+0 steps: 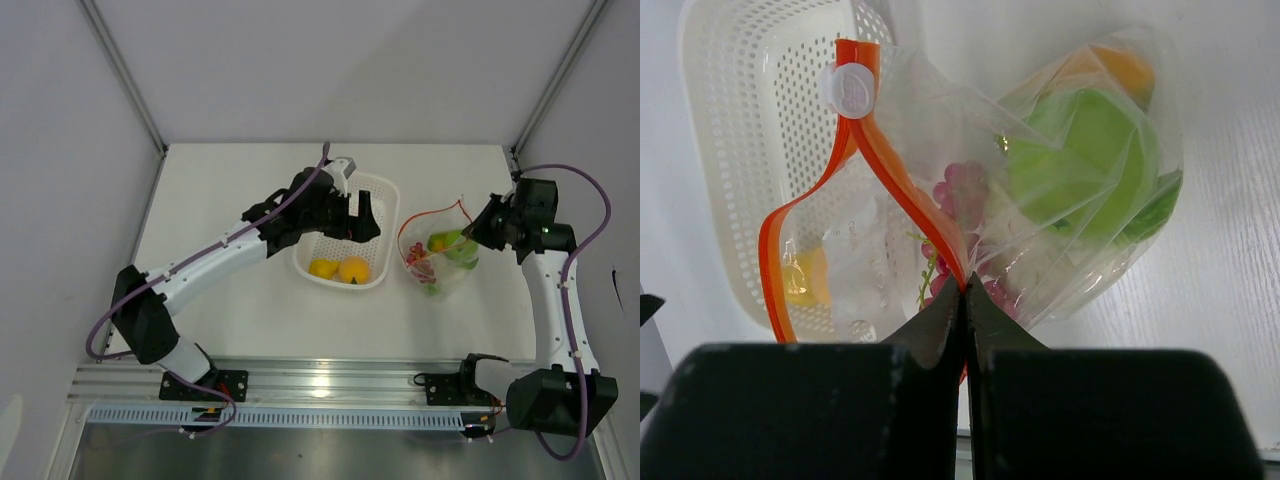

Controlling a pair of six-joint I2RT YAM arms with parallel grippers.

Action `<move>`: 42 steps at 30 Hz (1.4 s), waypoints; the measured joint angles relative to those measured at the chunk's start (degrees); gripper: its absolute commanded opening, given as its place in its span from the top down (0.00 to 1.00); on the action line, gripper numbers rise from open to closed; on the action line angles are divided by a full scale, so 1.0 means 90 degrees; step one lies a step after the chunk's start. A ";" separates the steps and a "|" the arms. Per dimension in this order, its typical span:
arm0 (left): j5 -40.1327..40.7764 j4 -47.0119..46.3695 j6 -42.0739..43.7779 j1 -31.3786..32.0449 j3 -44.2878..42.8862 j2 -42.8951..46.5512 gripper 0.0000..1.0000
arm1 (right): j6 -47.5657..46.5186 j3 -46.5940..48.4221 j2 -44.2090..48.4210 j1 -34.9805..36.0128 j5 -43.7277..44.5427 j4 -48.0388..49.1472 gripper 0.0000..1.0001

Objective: Place the food in the zip-top bag and seal the zipper
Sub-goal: Adjust the zipper food storage bag at the center of the board, then pick up the fake fruit from the bin.

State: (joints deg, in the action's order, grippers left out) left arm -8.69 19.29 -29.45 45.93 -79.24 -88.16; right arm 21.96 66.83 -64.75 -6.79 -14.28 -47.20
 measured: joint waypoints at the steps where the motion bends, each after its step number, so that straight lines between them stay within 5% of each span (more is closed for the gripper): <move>1: 0.0185 0.0185 -0.0002 -0.0010 -0.0002 -0.0049 0.01 | 0.0000 0.0000 0.0000 0.0019 -0.0002 0.0000 1.00; 10: 0.0986 0.1183 -0.0175 -0.0024 0.0440 -0.0634 0.01 | 0.0000 0.0000 0.0034 0.0097 -0.0010 0.0039 1.00; 35: 0.0974 0.1129 -0.0396 0.0289 0.0029 -0.1996 0.01 | 0.0005 -0.0073 0.0131 0.0202 -0.0114 0.0202 1.00; 42: 0.0974 0.1054 -0.0406 0.0289 0.0027 -0.2271 0.08 | 0.0005 -0.0104 0.0136 0.0238 -0.0136 0.0236 1.00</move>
State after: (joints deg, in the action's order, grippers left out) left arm 0.08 28.77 -33.10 48.53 -79.00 -108.60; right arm 22.00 65.89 -63.53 -4.64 -15.51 -45.08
